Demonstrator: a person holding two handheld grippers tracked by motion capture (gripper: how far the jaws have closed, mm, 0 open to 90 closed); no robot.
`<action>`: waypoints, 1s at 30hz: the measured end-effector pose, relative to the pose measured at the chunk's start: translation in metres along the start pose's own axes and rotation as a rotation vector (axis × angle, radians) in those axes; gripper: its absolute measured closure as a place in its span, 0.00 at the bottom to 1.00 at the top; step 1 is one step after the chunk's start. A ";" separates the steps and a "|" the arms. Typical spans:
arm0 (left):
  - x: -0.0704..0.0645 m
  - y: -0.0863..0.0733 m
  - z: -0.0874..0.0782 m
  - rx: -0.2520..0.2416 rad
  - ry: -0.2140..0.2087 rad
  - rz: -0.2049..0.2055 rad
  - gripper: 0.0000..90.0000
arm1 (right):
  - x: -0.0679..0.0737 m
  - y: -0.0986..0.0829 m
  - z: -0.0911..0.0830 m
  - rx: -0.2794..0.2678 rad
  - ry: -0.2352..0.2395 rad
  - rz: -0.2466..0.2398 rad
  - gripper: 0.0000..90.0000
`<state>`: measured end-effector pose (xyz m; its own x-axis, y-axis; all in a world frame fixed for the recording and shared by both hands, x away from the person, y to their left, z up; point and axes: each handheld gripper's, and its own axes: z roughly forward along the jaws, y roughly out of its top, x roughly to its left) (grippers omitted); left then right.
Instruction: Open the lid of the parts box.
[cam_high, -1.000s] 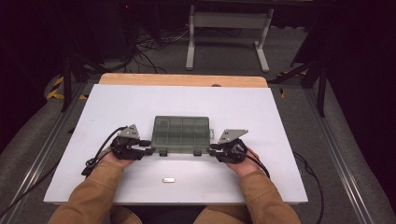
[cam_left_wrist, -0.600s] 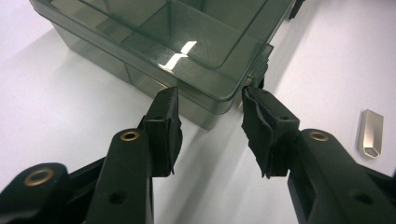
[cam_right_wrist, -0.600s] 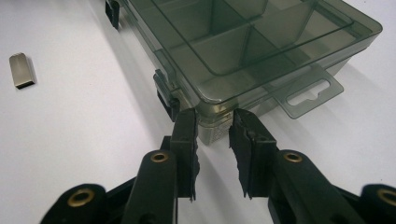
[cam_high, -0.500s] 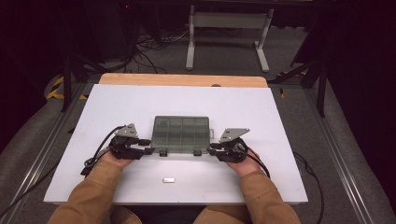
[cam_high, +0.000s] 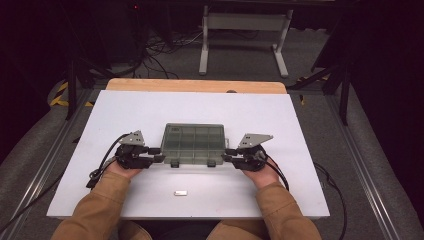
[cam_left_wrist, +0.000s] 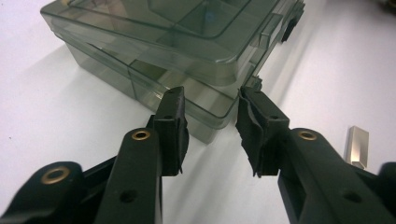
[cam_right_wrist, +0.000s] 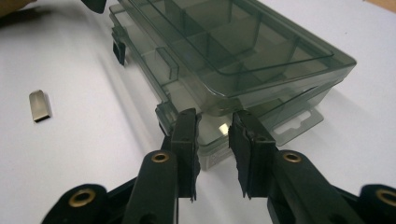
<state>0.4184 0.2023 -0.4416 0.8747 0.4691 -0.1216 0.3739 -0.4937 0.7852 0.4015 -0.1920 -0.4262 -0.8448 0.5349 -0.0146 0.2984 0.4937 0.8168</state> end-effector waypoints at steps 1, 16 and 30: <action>0.000 0.000 -0.001 -0.016 -0.002 -0.007 0.73 | 0.000 0.001 -0.001 -0.007 -0.003 0.000 0.81; 0.001 0.002 -0.004 -0.126 -0.005 -0.037 0.89 | -0.001 0.005 -0.005 -0.064 -0.025 0.002 0.98; -0.003 0.004 -0.007 -0.160 0.038 -0.045 0.98 | -0.001 0.005 -0.006 -0.066 -0.038 0.002 0.96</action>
<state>0.4149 0.2035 -0.4336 0.8450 0.5166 -0.1382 0.3557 -0.3499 0.8666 0.4015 -0.1945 -0.4184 -0.8264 0.5621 -0.0336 0.2690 0.4466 0.8533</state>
